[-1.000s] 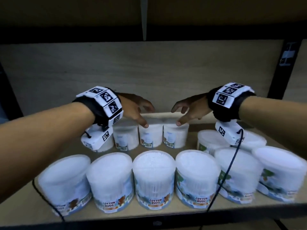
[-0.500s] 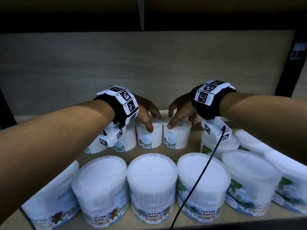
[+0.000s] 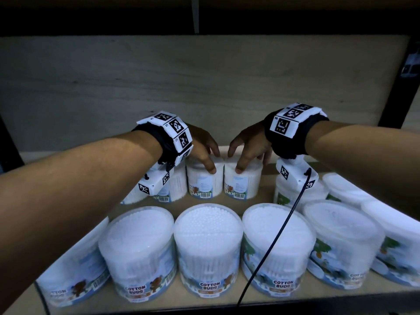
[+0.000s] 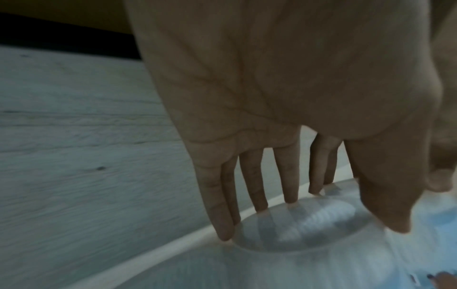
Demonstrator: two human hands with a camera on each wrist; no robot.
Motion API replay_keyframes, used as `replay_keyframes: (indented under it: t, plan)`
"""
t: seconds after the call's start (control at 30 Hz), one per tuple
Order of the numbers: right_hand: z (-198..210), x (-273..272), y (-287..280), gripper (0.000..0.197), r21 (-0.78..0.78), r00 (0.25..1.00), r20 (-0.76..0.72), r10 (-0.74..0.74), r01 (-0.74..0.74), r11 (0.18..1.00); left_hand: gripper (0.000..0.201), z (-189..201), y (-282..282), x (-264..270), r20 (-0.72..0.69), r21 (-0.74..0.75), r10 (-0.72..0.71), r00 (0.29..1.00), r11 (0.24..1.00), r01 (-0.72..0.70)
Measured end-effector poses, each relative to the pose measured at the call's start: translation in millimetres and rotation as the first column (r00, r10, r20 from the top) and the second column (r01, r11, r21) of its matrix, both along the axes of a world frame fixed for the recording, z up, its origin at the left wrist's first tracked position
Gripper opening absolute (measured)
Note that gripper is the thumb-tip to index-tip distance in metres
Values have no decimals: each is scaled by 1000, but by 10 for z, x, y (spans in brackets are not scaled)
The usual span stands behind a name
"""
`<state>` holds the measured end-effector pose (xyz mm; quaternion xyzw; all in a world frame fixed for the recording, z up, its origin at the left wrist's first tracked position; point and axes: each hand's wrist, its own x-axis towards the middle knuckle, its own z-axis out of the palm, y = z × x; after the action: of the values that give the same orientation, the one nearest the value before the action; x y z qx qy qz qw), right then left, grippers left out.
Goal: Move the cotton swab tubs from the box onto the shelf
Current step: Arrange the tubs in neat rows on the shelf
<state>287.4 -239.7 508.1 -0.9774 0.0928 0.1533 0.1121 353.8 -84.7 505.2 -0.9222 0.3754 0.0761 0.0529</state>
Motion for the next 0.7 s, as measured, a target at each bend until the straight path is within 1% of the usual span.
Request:
replay_keyframes:
  t: [0.1, 0.2, 0.33, 0.4, 0.53, 0.6, 0.7]
  plan:
    - [-14, 8, -25, 66, 12, 1000, -4, 18, -18, 1000, 66, -17, -9, -13, 48, 4, 28, 998, 1000, -28]
    - [-19, 15, -36, 64, 11, 999, -19, 41, -41, 999, 68, -65, -7, 4, 52, -23, 63, 997, 998, -62]
    - [-6, 7, -46, 67, 0, 994, -38, 100, -101, 995, 69, -97, -10, 18, 65, -70, 128, 990, 990, -123]
    - [-4, 5, -46, 72, -5, 991, -37, 125, -125, 992, 70, -90, -8, 22, 66, -65, 138, 988, 989, -134]
    - [-8, 16, -67, 89, 2, 986, -14, 164, -164, 987, 77, -92, -8, 18, 118, -52, 152, 981, 988, -147]
    - [-2, 13, -75, 93, -4, 983, -11, 185, -185, 983, 80, -89, -13, 7, 123, -35, 160, 979, 987, -157]
    - [8, 6, -50, 98, -84, 971, -20, 239, -240, 967, 83, -82, -32, 8, 114, -21, 174, 978, 985, -173]
